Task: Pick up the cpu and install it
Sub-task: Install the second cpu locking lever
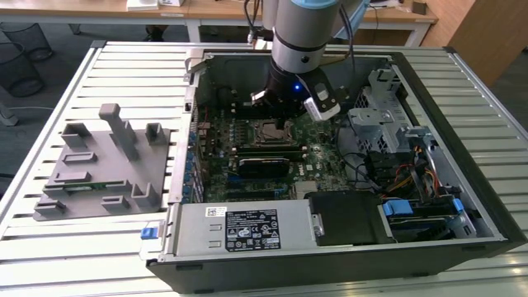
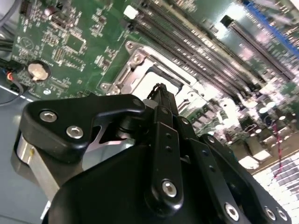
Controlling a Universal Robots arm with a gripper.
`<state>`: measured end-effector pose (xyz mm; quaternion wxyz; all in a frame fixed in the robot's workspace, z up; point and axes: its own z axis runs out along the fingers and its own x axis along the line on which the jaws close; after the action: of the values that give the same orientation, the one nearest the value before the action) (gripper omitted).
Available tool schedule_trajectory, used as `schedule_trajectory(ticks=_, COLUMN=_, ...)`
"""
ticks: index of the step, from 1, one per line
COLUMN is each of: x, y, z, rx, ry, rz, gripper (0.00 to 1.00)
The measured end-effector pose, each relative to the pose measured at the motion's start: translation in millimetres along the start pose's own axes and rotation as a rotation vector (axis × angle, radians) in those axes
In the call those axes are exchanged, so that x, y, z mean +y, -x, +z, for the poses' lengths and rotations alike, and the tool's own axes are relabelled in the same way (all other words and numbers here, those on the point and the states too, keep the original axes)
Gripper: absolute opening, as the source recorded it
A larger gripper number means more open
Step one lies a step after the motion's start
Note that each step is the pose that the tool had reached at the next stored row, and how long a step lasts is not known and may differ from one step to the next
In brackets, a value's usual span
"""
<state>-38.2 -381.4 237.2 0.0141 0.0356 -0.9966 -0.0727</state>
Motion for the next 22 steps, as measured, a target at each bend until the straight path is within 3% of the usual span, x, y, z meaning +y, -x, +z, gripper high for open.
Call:
schedule_trajectory(ticks=4, x=-7.4, y=-4.4, z=-1.0, rx=-0.0001, ry=-0.0001, rz=0.000, gripper=0.11)
schedule_trajectory(ticks=10, x=-12.8, y=-23.7, z=-1.3, rx=-0.0001, ry=-0.0001, rz=0.000, gripper=0.11)
schedule_trajectory(ticks=22, x=-15.9, y=-29.4, z=11.8, rx=0.0063, ry=0.0004, rz=0.001, gripper=0.11)
